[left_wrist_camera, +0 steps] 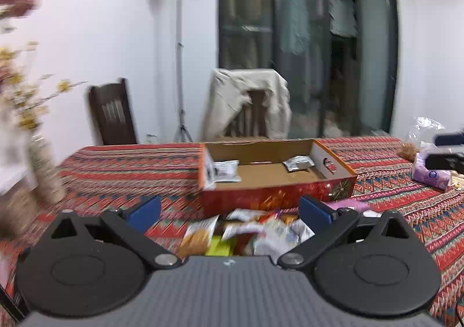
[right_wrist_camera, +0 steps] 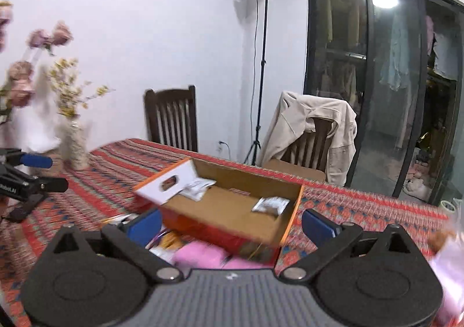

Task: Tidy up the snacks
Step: 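Withdraw both open tools from the box back toward the snack pile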

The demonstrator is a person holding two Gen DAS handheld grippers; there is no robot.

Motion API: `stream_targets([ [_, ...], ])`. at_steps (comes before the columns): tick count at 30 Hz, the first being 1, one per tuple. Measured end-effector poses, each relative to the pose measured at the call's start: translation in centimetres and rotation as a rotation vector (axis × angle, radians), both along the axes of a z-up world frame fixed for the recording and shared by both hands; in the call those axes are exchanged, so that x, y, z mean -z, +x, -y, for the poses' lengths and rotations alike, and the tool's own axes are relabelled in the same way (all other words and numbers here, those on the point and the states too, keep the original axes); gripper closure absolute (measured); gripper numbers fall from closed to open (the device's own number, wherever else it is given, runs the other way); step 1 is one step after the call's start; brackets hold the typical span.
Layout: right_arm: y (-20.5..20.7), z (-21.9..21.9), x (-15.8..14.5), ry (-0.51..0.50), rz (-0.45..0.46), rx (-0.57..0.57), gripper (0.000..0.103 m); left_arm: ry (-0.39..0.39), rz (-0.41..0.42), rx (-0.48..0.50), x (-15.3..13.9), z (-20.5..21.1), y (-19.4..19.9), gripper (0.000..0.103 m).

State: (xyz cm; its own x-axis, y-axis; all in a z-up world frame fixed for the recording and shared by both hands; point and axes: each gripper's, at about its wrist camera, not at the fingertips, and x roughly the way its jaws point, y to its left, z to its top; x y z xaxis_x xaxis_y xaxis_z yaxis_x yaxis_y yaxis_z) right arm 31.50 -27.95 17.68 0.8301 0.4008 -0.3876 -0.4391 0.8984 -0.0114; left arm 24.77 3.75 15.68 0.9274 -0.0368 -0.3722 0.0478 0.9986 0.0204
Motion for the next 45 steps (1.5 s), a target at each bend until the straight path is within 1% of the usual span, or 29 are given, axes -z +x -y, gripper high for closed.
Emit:
stream_targets([
  [3,-6.0,0.1,2.1,0.039,0.033,0.012,0.000,-0.019,0.029,-0.044,2.3,0.4,-5.1,0.000],
  [5,-9.8,0.0,4.0,0.063,0.049,0.031,0.000,-0.015,0.056,-0.066,4.1,0.9,-7.8,0.000],
  [8,-14.2,-0.6,7.1,0.071,0.069,0.072,0.000,0.008,0.077,-0.081,6.9,1.7,-11.2,0.000],
  [10,-16.6,-1.0,9.4,0.096,0.079,0.109,0.000,0.011,0.068,-0.075,8.7,2.1,-13.4,0.000],
  [13,-19.3,-1.4,13.4,0.134,0.066,0.119,0.000,0.021,0.027,-0.057,11.4,2.7,-15.1,0.000],
  [15,-20.2,-1.8,15.7,0.109,0.024,0.109,0.000,0.032,0.001,-0.055,12.7,3.0,-15.9,0.000],
  [17,-21.0,-2.2,17.5,0.086,0.003,0.115,0.000,0.040,-0.009,-0.049,13.9,3.4,-16.7,0.000],
  [20,-22.1,-2.5,19.3,0.090,-0.030,0.133,0.000,0.047,-0.021,-0.047,15.0,3.8,-17.3,0.000],
  [24,-23.1,-2.5,20.1,0.102,-0.010,0.157,0.000,0.055,-0.022,-0.050,15.3,4.0,-17.5,0.000],
  [27,-23.0,-2.2,19.9,0.128,-0.012,0.156,0.000,0.050,-0.011,-0.053,14.9,4.0,-17.2,0.000],
  [31,-22.4,-1.8,19.5,0.159,-0.006,0.170,0.000,0.046,-0.024,-0.064,14.9,3.9,-16.2,0.000],
  [39,-19.9,-1.1,18.8,0.162,-0.010,0.195,0.000,0.039,-0.049,-0.058,14.7,4.0,-13.2,0.000],
  [45,-17.2,-1.4,18.1,0.168,-0.035,0.204,0.000,0.060,-0.065,-0.046,14.0,4.3,-9.9,0.000],
])
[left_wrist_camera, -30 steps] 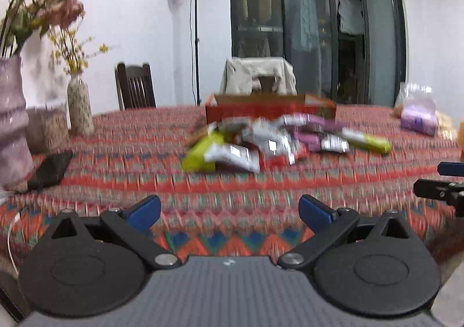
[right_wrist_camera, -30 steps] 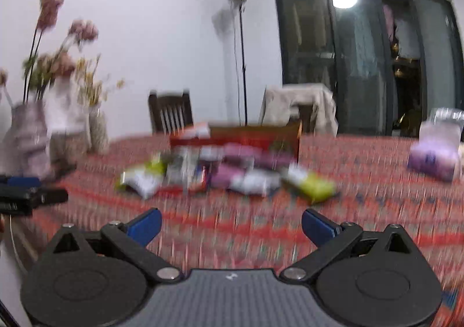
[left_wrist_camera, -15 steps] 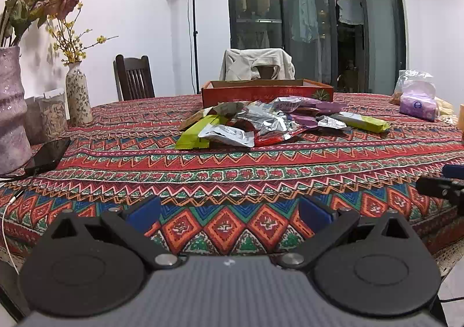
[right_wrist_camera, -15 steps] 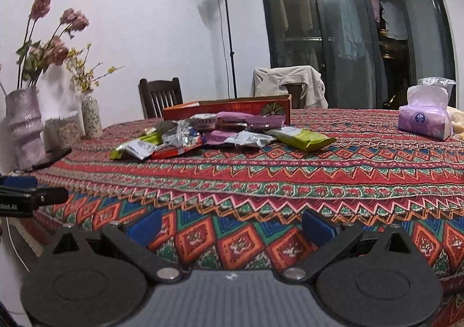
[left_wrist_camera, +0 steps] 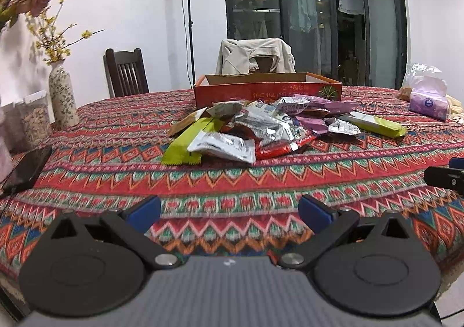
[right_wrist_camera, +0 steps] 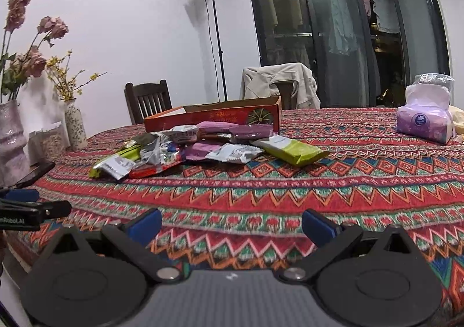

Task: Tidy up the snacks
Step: 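Withdraw both open tools from the box back toward the snack pile, then grasp a white sachet with the left tool while the right tool grasps another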

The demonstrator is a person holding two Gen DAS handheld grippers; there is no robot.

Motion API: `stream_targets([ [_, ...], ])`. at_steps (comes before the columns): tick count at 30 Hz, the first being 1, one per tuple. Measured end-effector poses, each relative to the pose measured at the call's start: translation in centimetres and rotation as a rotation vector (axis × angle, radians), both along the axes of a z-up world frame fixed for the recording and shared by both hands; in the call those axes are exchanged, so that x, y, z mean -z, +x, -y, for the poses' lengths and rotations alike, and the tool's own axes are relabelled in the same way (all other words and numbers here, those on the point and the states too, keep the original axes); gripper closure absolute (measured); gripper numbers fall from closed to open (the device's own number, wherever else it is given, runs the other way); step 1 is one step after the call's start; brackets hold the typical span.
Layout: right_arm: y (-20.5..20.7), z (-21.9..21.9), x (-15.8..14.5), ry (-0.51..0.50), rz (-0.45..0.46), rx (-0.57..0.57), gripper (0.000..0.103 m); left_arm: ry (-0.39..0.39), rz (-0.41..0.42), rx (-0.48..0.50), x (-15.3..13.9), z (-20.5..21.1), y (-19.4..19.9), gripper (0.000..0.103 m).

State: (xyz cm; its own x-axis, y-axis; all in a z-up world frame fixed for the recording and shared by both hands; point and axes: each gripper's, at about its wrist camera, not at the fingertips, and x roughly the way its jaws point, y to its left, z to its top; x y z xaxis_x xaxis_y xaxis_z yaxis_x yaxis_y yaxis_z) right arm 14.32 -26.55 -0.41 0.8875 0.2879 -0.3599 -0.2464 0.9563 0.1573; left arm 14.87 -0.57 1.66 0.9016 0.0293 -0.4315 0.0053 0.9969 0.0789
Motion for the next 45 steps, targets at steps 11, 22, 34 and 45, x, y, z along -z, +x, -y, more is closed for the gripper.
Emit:
stream_targets([
  [11,5.8,-0.7,-1.4,0.011,-0.080,0.022,0.002,-0.015,-0.062,0.001,-1.3,-0.7,6.5,0.005],
  [22,14.1,-3.6,-2.7,-0.060,-0.171,-0.057,0.017,-0.117,-0.155,-0.093,-1.8,-2.9,12.8,0.042],
  [34,20.4,-6.2,-2.4,-0.117,-0.238,-0.067,0.018,-0.089,-0.171,-0.070,-1.7,-2.4,13.9,0.082],
  [45,18.6,-5.6,-2.1,-0.140,-0.248,-0.089,0.041,-0.083,-0.188,-0.029,-2.4,-1.6,10.8,0.097],
])
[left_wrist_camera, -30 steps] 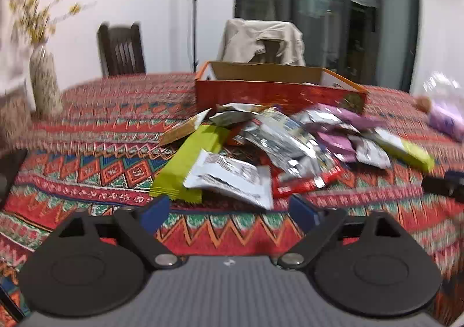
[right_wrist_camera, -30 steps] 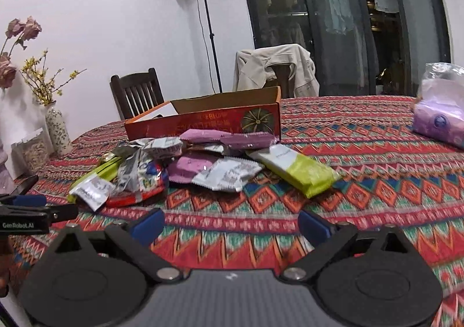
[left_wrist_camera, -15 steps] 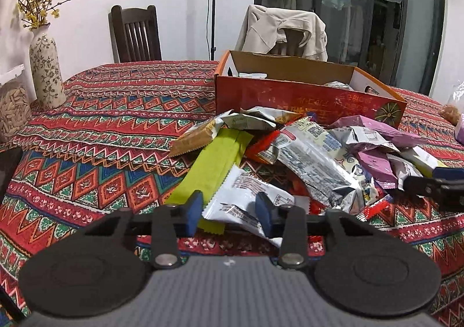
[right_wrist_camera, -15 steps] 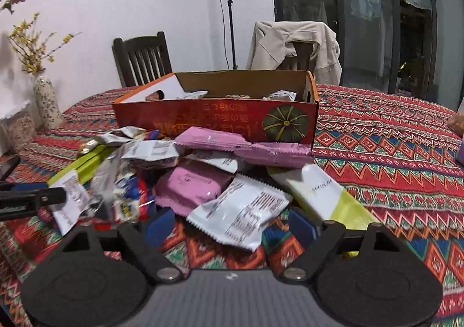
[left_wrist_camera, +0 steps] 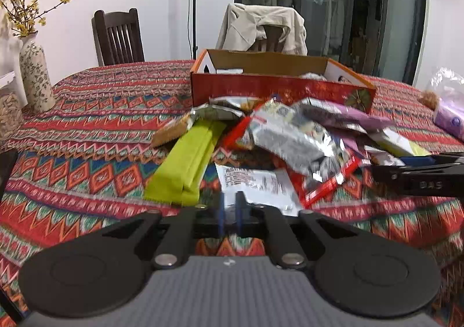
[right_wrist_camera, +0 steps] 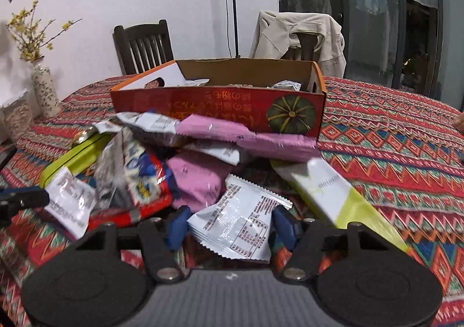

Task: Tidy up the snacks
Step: 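Grasp a white sachet with the left tool while the right tool grasps another, then carry both held white sachets into the cardboard box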

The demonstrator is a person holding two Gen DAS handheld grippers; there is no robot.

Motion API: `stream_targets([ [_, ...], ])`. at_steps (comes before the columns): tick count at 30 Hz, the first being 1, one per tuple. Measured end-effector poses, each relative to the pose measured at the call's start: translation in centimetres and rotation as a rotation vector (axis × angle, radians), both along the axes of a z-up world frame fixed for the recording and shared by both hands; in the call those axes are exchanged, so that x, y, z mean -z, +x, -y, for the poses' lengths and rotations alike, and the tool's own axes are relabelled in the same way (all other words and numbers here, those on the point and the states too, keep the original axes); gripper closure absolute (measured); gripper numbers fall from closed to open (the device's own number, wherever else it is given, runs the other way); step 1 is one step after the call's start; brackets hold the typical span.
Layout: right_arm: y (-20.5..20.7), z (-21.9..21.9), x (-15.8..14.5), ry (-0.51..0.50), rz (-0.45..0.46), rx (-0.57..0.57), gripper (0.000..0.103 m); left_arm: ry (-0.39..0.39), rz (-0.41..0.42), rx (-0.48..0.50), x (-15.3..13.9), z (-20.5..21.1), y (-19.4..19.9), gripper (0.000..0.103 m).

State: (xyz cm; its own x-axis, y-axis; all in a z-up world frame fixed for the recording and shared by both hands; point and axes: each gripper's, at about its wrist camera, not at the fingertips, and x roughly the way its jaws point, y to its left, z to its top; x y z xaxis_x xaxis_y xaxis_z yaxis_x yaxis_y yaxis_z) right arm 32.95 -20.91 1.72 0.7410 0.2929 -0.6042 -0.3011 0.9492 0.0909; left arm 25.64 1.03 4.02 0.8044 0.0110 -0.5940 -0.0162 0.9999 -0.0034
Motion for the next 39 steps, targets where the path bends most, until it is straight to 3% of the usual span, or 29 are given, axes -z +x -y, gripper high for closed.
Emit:
stream_targets([
  [4,-3.6,0.9,-0.5,0.011,-0.004,-0.028,0.041,-0.044,-0.105,0.014,0.9,-1.2,-2.5,0.096],
  [6,-5.5,1.2,-0.6,0.012,-0.012,-0.057,0.041,-0.036,-0.087,0.037,0.7,-1.3,-3.6,0.093],
  [7,-6.0,1.3,-0.6,0.013,-0.013,-0.064,0.040,-0.022,-0.060,0.037,0.4,-1.3,-3.9,0.086],
  [10,-6.8,2.0,-0.5,0.032,-0.006,-0.043,0.036,0.024,0.032,0.131,-0.5,-0.8,-3.1,0.050],
  [16,-5.5,2.5,-0.1,0.051,0.000,0.007,0.035,0.254,0.085,0.398,-0.2,1.0,-0.2,0.022],
  [18,-5.6,2.5,-0.1,0.053,0.005,0.012,0.034,0.330,0.082,0.457,0.6,1.3,0.8,0.022],
  [20,-5.6,2.4,-0.2,0.068,0.011,0.004,0.030,0.341,0.037,0.491,1.1,1.1,2.0,0.019],
  [23,-5.7,2.1,-0.1,0.070,0.020,0.005,0.023,0.215,-0.021,0.506,1.5,0.1,3.5,0.022],
  [26,-5.6,2.0,0.0,0.070,0.009,0.011,0.023,0.089,-0.110,0.499,1.2,-0.3,3.7,0.037],
  [28,-5.5,2.2,0.1,0.069,0.002,0.020,0.023,0.028,-0.148,0.463,1.1,-0.4,2.9,0.036],
  [30,-5.4,2.5,0.1,0.080,0.000,0.024,0.023,0.023,-0.143,0.440,1.2,0.1,2.1,0.035],
  [35,-4.2,2.4,0.5,0.099,-0.015,0.035,0.023,-0.007,-0.128,0.271,1.4,1.1,3.5,0.027],
  [36,-4.1,2.3,0.5,0.095,-0.013,0.034,0.024,-0.007,-0.122,0.247,1.3,1.3,3.8,0.029],
  [38,-4.0,1.9,0.5,0.082,-0.010,0.030,0.028,0.012,-0.099,0.216,1.5,2.0,3.8,0.054],
  [39,-4.0,1.8,0.5,0.072,-0.009,0.030,0.039,0.028,-0.087,0.205,1.5,2.3,3.6,0.055],
])
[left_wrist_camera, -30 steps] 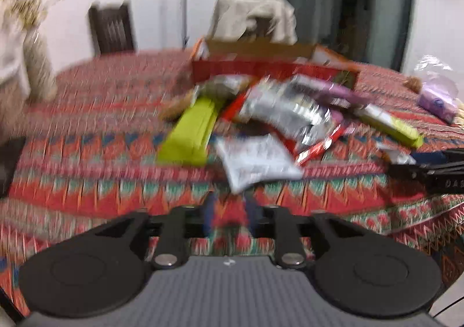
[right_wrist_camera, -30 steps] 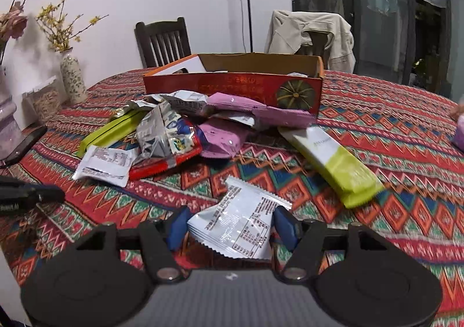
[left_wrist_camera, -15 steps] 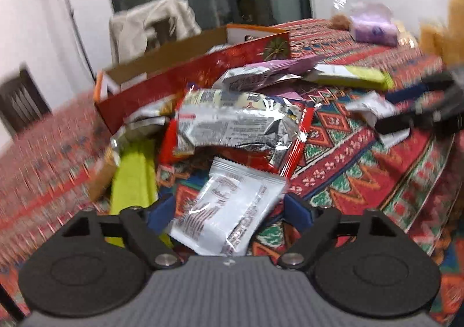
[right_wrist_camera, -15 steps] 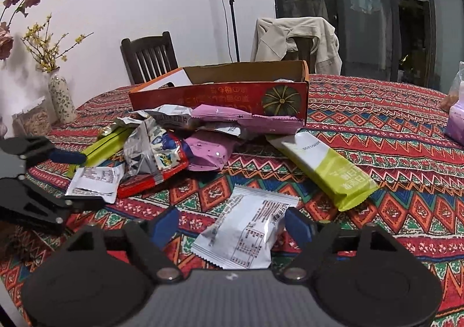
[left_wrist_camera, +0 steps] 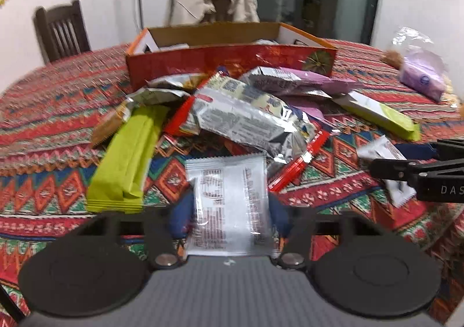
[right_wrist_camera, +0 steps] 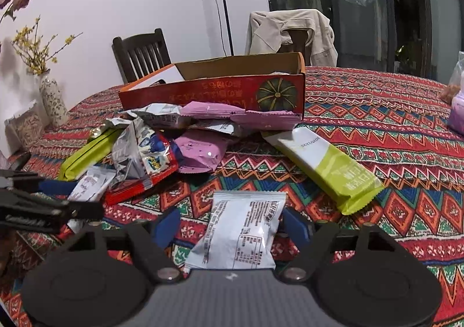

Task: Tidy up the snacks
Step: 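Carry both held white sachets into the cardboard box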

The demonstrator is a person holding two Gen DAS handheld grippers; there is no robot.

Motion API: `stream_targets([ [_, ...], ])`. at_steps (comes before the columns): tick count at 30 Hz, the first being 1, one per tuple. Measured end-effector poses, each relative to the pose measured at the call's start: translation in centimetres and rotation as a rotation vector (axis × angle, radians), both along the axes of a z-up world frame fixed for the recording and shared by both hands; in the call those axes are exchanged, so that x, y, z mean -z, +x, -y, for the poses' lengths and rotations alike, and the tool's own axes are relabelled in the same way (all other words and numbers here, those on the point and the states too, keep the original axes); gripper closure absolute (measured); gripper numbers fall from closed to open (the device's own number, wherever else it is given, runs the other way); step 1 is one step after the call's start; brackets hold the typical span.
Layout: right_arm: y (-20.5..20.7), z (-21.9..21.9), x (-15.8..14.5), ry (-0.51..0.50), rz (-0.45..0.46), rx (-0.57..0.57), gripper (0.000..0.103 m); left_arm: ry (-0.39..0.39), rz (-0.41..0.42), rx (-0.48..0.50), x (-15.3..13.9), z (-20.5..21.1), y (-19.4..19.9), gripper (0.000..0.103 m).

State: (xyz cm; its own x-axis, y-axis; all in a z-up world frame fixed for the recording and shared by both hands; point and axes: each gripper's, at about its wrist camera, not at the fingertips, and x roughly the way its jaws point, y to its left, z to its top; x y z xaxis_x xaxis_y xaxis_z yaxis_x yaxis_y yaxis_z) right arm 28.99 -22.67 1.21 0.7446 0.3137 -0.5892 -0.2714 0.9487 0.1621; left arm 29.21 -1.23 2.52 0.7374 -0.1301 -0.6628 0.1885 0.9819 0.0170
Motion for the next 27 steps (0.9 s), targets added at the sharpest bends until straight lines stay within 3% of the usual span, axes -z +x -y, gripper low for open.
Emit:
stream_targets([
  [1,-0.1,-0.1,0.0,-0.011,0.000,-0.002,0.047,0.003,0.007,-0.011,0.0,0.0,-0.3,0.061],
  [2,-0.2,-0.1,0.1,-0.018,-0.001,-0.008,0.054,0.006,0.014,-0.041,0.0,0.1,-0.8,0.062],
  [5,-1.0,0.4,0.0,-0.012,0.002,-0.014,0.056,0.012,0.020,-0.094,-0.1,-0.1,-2.7,0.062],
  [9,-2.8,1.0,-0.3,0.003,0.009,-0.019,0.056,-0.042,0.014,-0.119,-0.5,-0.7,-4.7,0.062],
  [17,-3.2,1.0,-0.7,0.020,0.026,-0.029,0.056,-0.074,0.048,-0.106,-2.4,-1.3,-4.8,0.062],
  [21,-2.3,1.8,-2.0,0.115,0.028,-0.045,0.056,-0.140,0.092,-0.066,-5.5,-2.5,-1.5,0.062],
  [24,0.3,2.9,-4.5,0.211,0.065,-0.080,0.056,-0.138,0.135,-0.038,-8.3,-3.1,3.1,0.062],
  [27,3.7,2.8,-8.3,0.176,0.164,-0.113,0.056,-0.120,0.163,0.002,-11.4,-3.1,8.8,0.062],
])
